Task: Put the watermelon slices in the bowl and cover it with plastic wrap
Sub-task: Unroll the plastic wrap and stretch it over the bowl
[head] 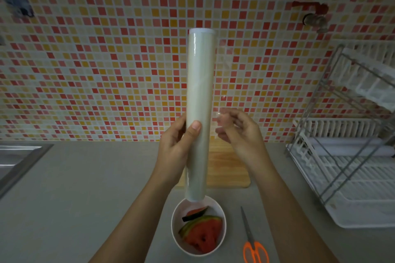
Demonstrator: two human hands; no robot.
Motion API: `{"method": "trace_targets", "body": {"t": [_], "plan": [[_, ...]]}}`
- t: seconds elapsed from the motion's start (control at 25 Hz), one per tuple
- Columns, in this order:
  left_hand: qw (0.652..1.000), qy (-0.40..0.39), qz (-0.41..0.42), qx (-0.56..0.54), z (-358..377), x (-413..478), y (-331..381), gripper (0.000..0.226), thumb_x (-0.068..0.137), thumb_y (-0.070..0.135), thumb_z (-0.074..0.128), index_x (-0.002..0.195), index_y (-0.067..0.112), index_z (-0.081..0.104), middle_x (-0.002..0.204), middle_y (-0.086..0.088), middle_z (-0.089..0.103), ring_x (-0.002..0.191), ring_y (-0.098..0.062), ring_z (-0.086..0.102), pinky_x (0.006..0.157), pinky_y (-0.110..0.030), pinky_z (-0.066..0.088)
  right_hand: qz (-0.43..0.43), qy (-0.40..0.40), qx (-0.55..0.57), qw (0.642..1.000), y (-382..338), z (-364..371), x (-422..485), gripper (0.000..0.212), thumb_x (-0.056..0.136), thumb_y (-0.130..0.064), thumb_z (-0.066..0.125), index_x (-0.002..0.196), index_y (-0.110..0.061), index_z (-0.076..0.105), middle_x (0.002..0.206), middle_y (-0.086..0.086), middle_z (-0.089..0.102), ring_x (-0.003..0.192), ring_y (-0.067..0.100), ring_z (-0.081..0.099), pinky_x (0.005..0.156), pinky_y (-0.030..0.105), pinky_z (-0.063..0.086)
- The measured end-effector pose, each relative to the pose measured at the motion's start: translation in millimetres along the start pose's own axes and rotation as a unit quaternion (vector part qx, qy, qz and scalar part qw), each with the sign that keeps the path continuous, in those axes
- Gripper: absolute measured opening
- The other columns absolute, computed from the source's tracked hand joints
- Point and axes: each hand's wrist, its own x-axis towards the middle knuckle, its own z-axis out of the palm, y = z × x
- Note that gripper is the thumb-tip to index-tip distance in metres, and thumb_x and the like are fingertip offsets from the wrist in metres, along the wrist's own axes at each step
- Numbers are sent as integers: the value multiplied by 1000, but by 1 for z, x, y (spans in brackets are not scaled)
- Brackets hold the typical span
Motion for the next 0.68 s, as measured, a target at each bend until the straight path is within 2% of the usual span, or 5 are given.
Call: {"method": "trace_targets", "body": {"t": [0.16,0.28,0.36,0.48,0.68], "plan": [[1000,-5,14,-10,-3,8,7,34,84,41,58,105,16,67,87,4,68,83,-17,63,73,-39,54,-24,-31,-95,995,4,4,-5,6,81,-27,70,76,-28,67,69,-13,70,66,1,66,66,14,53],[1000,-11,13,-8,-1,14,14,29,85,41,58,100,18,67,84,6,66,82,-15,61,74,-36,52,-21,26,-81,996,5,3,-1,10,81,-38,66,82,-29,66,71,-11,69,67,1,65,65,17,51],[1000,-11,16,-11,-1,18,19,27,87,39,57,97,17,67,82,5,64,80,-14,60,72,-33,51,14,-26,-5,1000,8,-1,-7,23,76,-47,65,93,-32,65,79,-8,69,72,6,67,68,22,55],[999,-8,22,-25,-3,22,24,24,90,33,55,98,14,66,79,8,65,77,-9,62,67,-24,51,27,-121,-43,991,16,-1,-17,13,76,-26,74,86,-33,68,73,-11,69,72,9,67,72,26,57],[999,-12,32,-30,0,25,29,22,91,31,53,99,15,66,78,11,66,75,-6,63,64,-21,51,-2,-37,-55,998,26,-7,-20,12,78,-30,72,88,-35,67,78,-16,70,74,7,67,71,20,53]]}}
